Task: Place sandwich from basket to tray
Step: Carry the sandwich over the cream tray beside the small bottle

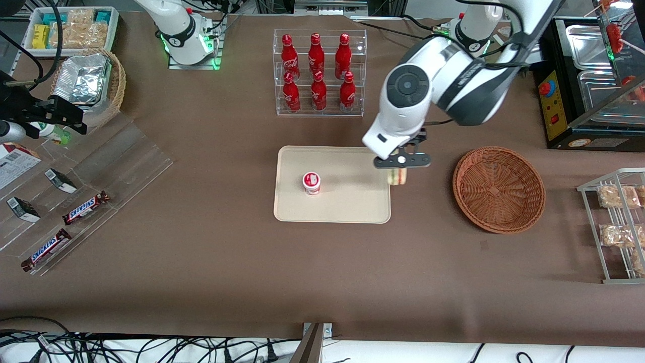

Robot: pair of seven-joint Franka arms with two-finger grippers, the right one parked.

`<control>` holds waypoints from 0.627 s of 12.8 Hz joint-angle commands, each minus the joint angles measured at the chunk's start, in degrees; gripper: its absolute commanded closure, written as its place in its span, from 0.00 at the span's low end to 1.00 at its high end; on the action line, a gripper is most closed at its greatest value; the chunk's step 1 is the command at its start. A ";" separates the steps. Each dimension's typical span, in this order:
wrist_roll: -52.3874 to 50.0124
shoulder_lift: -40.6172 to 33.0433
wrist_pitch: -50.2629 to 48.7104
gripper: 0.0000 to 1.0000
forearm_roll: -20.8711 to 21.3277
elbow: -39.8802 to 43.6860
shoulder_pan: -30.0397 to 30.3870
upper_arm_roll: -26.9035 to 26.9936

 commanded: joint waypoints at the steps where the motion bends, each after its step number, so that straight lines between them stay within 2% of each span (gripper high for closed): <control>1: -4.08 4.93 4.56 0.66 2.06 1.38 -3.92 0.33; 2: -6.61 6.86 5.97 0.66 3.90 1.38 -5.41 0.50; 4: -12.76 10.99 8.35 0.66 11.79 1.38 -7.18 0.33; 8: -15.94 15.14 11.86 0.66 17.53 1.47 -8.06 0.50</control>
